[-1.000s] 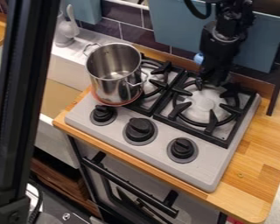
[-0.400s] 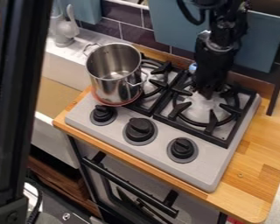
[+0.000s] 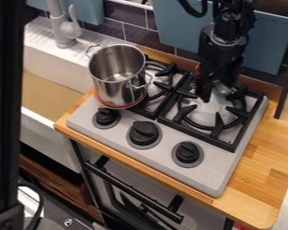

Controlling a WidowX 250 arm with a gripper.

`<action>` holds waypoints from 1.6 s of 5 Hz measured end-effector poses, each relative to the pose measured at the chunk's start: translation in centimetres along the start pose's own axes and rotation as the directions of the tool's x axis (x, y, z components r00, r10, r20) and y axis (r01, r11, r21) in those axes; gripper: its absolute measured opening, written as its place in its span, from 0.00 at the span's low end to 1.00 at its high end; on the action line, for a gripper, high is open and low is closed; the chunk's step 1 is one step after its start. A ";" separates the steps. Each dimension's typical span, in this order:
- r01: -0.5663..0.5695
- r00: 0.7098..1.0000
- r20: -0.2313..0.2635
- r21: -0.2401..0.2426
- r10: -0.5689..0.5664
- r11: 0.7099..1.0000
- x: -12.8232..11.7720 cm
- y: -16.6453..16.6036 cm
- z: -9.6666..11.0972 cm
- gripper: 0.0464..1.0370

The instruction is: Moved the blue spoon to the top of the right burner

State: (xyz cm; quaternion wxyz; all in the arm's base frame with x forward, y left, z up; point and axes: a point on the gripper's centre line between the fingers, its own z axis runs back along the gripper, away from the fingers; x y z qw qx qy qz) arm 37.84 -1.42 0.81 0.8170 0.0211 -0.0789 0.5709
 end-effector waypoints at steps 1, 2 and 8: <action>0.003 1.000 -0.001 0.010 -0.003 1.000 0.3 0.3 0.8 0.96; 0.027 1.000 0.004 -0.016 -0.027 1.000 1.0 0.5 2.9 0.96; 0.648 0.761 0.090 -0.055 -0.643 0.759 10.7 1.2 5.9 0.96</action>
